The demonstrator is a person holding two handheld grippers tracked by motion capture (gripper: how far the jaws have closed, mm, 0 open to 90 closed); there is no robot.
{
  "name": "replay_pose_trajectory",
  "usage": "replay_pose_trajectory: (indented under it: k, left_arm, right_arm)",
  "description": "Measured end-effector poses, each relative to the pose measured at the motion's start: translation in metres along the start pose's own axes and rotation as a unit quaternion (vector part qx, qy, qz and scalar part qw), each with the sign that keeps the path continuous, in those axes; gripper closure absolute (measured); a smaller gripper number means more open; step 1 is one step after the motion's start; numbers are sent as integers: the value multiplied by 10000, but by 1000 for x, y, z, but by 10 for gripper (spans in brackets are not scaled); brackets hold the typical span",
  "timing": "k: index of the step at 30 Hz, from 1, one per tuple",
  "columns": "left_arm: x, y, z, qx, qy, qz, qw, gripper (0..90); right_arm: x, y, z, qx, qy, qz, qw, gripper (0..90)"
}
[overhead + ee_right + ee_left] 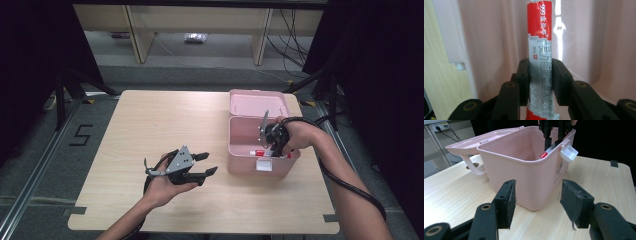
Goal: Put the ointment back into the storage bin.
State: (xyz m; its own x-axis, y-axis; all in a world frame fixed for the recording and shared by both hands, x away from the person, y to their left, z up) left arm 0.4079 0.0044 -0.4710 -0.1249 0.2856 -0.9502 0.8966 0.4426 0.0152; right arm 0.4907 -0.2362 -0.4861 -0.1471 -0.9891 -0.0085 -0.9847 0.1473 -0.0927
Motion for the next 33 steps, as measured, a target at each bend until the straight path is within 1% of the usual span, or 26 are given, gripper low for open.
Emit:
replay_pose_trajectory:
  k: [2,4,5,6,7,8,9,10,11,13,14,15,16,18,19,20,21,22,23,25,26,28,29,31,32,33]
  left_arm:
    - [0,0,0,-2,0,9,10000,452]
    - [0,0,0,-10,1,-17,10000,452]
    - [0,0,0,-4,2,-15,10000,452]
    - [0,-1,1,33,-47,-18,10000,452]
    - [1,0,0,-1,12,15,10000,452]
    - [1,0,1,2,15,20,10000,452]
    - [0,0,1,-7,11,-7,10000,452]
    - [0,0,1,16,-43,-18,10000,452]
    - [0,0,1,31,-49,-20,10000,452]
    - [0,0,0,-8,4,-17,10000,452]
    - [0,0,1,-6,-2,-18,10000,452]
    - [0,0,1,25,-54,-23,10000,452]
    - [0,0,1,9,-18,-13,10000,452]
    - [1,0,1,4,18,15,10000,452]
    - [1,0,1,9,20,31,10000,452]
    - [1,0,1,7,21,30,10000,452]
    - [0,0,1,8,18,30,10000,452]
    - [0,0,1,-1,-25,-27,10000,452]
    - [-1,0,1,18,-40,-7,10000,452]
    - [0,0,0,0,2,15,10000,452]
    - [0,0,0,-9,-4,-26,10000,452]
    - [0,-1,2,25,-52,-25,10000,452]
    - [0,0,1,-10,7,-15,10000,452]
    - [0,0,1,-8,4,-11,10000,452]
    - [0,0,1,-7,2,-15,10000,452]
    - [0,0,1,-4,1,-17,10000,452]
  right_arm:
    - [0,0,0,-9,-13,-45,10000,712]
    - [3,4,-1,-65,190,229,9995,712]
    - [3,4,0,-65,175,245,9995,712]
    - [3,4,0,-56,181,240,9995,712]
    - [3,2,1,-24,160,154,9998,712]
    - [3,2,1,-24,160,154,9998,712]
    - [3,3,1,-77,177,222,9996,712]
    - [3,2,2,-71,141,132,9998,712]
    - [4,3,2,-68,191,202,9996,712]
    - [3,1,3,-51,156,91,9998,712]
    - [0,2,5,-129,29,73,9999,712]
    - [0,2,5,-129,29,73,9999,712]
    - [0,2,6,-100,27,25,9999,712]
    - [0,3,7,-110,50,122,9999,712]
    - [0,3,7,-110,50,122,9999,712]
    - [-1,2,8,-146,11,28,9999,712]
    - [-1,2,8,-146,11,28,9999,712]
    - [-1,1,8,-134,-7,-25,9999,712]
    - [-1,1,8,-96,15,29,9999,712]
    - [-1,1,8,-130,-9,-21,9999,712]
    - [-1,1,8,-116,4,34,9999,712]
    - [-1,2,8,-116,6,38,9999,712]
    - [-1,2,8,-117,7,45,9999,712]
    - [0,1,8,-131,2,40,9999,712]
    - [0,-1,10,-125,-56,-63,9999,712]
    - [0,-1,10,-125,-56,-63,9999,712]
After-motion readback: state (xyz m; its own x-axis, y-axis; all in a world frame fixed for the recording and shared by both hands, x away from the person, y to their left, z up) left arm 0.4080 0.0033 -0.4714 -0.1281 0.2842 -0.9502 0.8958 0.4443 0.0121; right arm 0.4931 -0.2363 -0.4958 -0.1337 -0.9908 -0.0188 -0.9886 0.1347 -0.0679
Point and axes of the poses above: each handheld gripper's, and its own axes: z roughly forward along the jaws, x roughly out of its underside, y roughly to its left, the point moved 9 cm from there along z, roughly forward along the jaws, and after that the axes turned 4 degrees about x, right-handed, at the moved point
